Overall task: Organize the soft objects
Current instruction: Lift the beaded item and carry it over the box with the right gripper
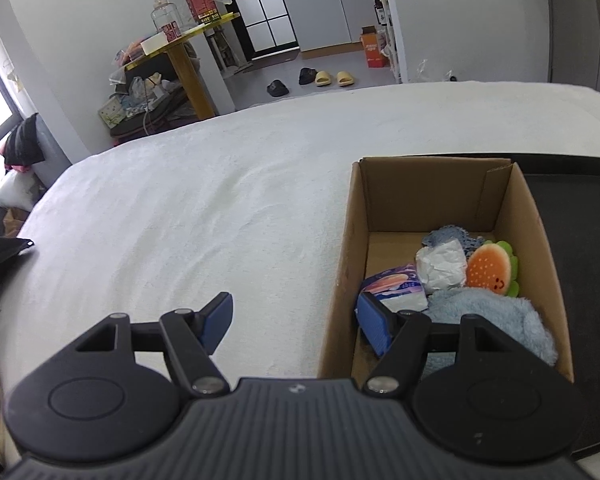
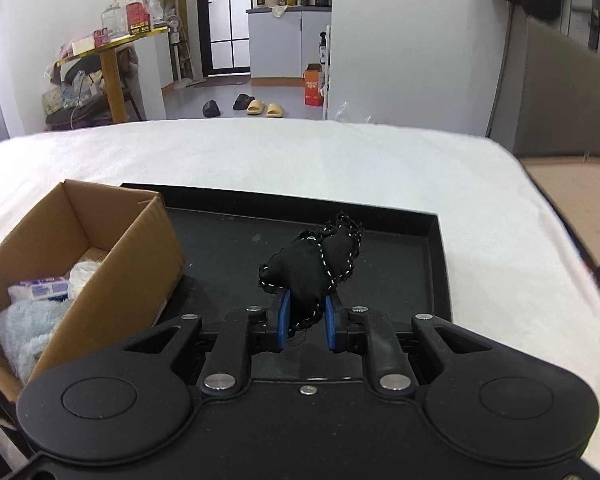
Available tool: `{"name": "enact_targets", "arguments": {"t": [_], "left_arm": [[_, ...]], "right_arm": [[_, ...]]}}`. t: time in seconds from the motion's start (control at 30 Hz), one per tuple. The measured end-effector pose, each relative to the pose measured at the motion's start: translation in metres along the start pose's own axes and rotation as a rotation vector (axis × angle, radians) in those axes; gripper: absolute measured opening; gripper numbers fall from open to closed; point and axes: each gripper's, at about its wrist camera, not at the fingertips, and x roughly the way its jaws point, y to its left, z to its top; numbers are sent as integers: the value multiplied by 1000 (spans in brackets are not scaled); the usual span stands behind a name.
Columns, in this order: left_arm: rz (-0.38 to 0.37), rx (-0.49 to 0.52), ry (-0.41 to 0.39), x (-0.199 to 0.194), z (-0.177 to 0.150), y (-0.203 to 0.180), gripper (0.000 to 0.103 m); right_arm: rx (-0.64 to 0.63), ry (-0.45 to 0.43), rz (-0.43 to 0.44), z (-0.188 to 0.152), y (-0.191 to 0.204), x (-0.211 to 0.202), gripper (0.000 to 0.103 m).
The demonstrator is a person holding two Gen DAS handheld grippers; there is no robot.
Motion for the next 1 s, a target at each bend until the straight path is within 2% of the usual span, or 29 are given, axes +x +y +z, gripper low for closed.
{"name": "enact_targets", "arguments": {"t": [0.5, 1.0], "left_arm": [[-105, -60, 15, 6, -6, 15, 67], [-170, -91, 31, 13, -9, 25, 67]], "right_arm": [[-94, -45, 28, 15, 44, -29, 18], [-208, -88, 58, 34, 94, -45, 19]]}}
